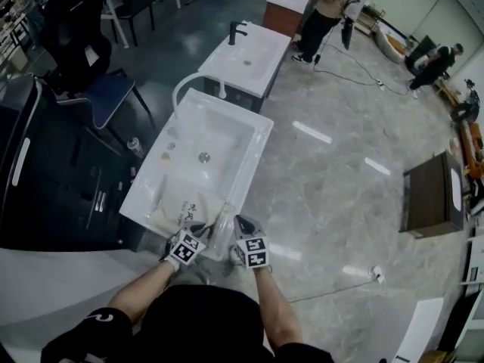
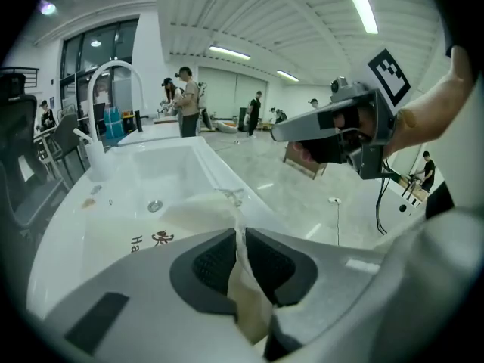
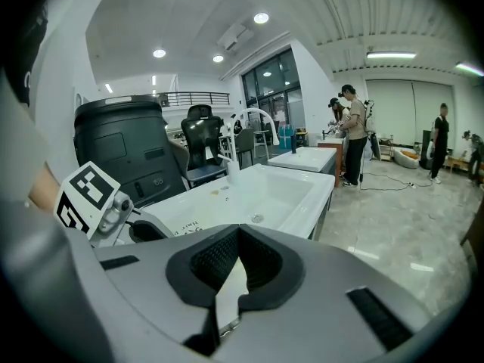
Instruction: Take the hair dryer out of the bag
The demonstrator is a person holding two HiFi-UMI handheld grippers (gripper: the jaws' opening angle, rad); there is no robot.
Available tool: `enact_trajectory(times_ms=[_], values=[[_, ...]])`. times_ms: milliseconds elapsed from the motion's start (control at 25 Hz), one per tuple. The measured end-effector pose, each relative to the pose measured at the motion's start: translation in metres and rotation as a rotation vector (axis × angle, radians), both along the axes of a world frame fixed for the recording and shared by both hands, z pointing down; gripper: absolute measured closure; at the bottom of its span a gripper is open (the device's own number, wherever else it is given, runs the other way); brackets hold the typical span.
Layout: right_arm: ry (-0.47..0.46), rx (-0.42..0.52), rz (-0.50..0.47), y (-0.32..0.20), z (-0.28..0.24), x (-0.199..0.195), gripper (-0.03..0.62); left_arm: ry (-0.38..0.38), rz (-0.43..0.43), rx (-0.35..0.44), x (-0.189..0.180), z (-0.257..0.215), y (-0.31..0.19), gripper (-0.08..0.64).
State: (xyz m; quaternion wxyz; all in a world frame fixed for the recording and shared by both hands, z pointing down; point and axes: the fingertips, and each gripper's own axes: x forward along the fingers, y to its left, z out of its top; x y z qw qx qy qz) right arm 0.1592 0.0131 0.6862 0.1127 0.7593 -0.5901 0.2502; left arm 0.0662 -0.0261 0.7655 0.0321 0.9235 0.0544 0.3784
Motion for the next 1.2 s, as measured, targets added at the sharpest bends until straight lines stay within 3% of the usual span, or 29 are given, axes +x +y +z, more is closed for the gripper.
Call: enact_trajectory(times_ms=[320, 600, 840, 1200], values=[[0.010, -0.003, -0.079, -0.017, -0.004, -0.017, 0.601, 0.076, -0.116, 0.012, -0.003, -0.020, -0.032, 0.529], [0.013, -0.017, -0.169, -0.032, -0.001, -0.034, 0.601, 0.104, -0.282, 0.006, -0.018, -0.029, -0.078, 0.531], [-0.003, -0.053, -0.258, -0.041, 0.012, -0.052, 0.601, 0.122, -0.290, -0.006, -0.023, -0.030, -0.087, 0.531], [-0.020, -0.181, -0.420, -0.058, 0.068, -0.088, 0.601, 0.153, -0.256, -0.052, -0.024, -0.021, -0.092, 0.529]])
